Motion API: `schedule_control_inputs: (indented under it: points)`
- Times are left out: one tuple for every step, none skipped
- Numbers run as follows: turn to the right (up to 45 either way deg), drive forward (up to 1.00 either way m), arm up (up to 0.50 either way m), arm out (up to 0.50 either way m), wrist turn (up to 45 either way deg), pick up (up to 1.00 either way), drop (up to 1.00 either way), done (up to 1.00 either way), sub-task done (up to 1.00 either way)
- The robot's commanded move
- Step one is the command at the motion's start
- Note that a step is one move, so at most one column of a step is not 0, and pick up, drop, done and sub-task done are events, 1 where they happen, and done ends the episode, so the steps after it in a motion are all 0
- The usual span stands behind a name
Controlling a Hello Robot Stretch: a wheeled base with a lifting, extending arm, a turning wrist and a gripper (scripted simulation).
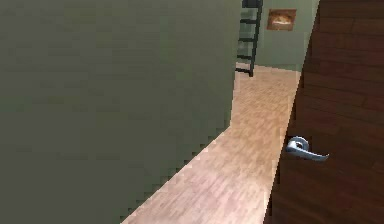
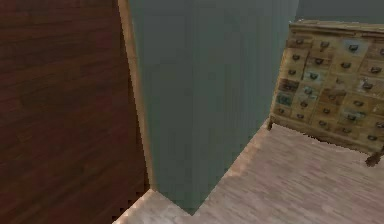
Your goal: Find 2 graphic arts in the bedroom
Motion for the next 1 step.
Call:
schedule_control_inputs:
  points:
    - [-3.0, 0.00, 0.00, 0.00, 0.0, 0.00, 0.00, 0.00, 0.00]
